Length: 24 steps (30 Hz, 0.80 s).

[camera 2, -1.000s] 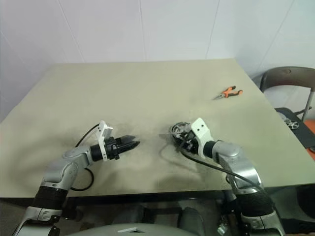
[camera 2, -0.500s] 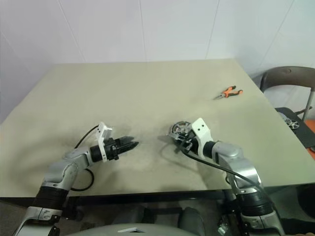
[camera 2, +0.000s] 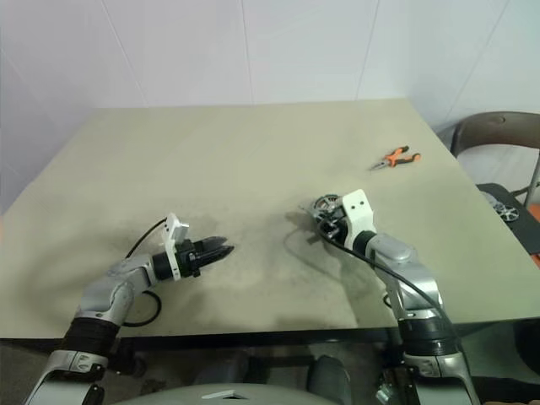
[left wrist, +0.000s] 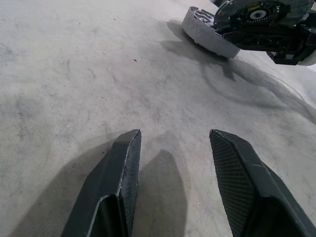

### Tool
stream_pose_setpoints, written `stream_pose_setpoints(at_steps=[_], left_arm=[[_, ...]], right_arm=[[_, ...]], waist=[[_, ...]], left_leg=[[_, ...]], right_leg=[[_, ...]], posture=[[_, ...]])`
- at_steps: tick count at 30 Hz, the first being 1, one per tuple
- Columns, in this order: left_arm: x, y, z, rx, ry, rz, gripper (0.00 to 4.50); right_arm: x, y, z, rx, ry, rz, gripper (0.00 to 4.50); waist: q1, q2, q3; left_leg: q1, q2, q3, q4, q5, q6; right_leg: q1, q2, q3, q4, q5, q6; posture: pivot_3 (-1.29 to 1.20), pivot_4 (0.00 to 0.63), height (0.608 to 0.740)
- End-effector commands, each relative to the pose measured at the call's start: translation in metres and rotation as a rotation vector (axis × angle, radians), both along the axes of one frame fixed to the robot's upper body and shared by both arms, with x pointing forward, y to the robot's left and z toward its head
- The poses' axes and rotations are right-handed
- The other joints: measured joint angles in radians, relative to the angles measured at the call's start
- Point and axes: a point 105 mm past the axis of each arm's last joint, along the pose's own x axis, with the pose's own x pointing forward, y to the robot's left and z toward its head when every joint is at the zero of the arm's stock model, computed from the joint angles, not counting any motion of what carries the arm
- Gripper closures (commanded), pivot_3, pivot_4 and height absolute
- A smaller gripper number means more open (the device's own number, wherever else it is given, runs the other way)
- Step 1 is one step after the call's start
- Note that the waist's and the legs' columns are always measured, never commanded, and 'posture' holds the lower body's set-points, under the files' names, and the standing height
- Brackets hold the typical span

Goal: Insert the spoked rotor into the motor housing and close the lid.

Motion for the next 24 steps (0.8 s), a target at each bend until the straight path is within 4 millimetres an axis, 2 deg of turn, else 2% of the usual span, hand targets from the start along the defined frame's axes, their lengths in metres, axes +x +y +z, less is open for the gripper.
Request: stream_pose_setpoints(at_steps=[1,6,10,15,21,22,24], left_arm=[[0.007,0.008,0.003,0.018,-0.015,0.020,2.14],[0.010,0.010,0.003,0.022,-0.013,0.021,2.14],[0.012,0.012,0.002,0.024,-0.012,0.022,2.14],[0.013,0.016,0.000,0.026,-0.013,0.026,2.14],[0.012,0.023,-0.006,0.025,-0.006,0.039,2.14],[0.012,0.024,-0.007,0.024,-0.005,0.041,2.14],[0.012,0.025,-0.008,0.024,-0.004,0.042,2.14]], right_arm=[[-0.001,-0.007,0.003,-0.023,-0.025,-0.027,3.70],[-0.010,0.009,0.007,0.029,-0.014,0.089,3.70],[-0.035,0.037,0.018,0.125,0.082,0.358,3.70],[-0.035,0.031,0.019,0.041,0.136,0.449,3.70],[-0.013,0.022,0.026,0.012,0.078,0.369,3.70],[-0.011,0.022,0.026,0.023,0.068,0.356,2.95],[-0.010,0.022,0.028,0.045,0.065,0.350,2.35]], waist=[[0.000,0.000,0.000],[-0.001,0.000,0.000],[-0.003,0.000,0.000],[-0.003,-0.001,0.001],[-0.003,-0.002,0.001],[-0.003,-0.002,0.001],[-0.004,-0.002,0.001]], left_leg=[[0.000,0.000,0.000,0.000,0.000,0.000],[0.001,0.000,0.000,0.000,0.000,0.000],[0.001,0.000,0.000,0.000,0.000,0.001],[0.000,0.000,0.000,0.000,-0.001,0.002],[0.001,0.000,0.000,0.000,-0.001,0.002],[0.001,0.000,-0.001,0.000,-0.001,0.002],[0.001,0.000,-0.001,0.000,-0.001,0.002]], right_leg=[[0.000,0.000,0.000,0.000,0.000,0.000],[0.001,0.000,-0.001,0.000,0.000,0.000],[0.001,0.000,-0.001,-0.001,0.000,0.000],[0.001,0.000,-0.003,-0.001,0.000,0.000],[0.001,0.000,-0.003,-0.001,0.000,0.000],[0.001,0.000,-0.003,-0.001,0.000,0.000],[0.002,0.000,-0.003,-0.001,0.000,0.000]], posture=[[0.00,0.000,0.740],[0.00,0.000,0.740],[0.00,0.000,0.740],[0.00,0.000,0.740],[0.00,0.000,0.740],[0.00,0.000,0.740],[0.00,0.000,0.740]])
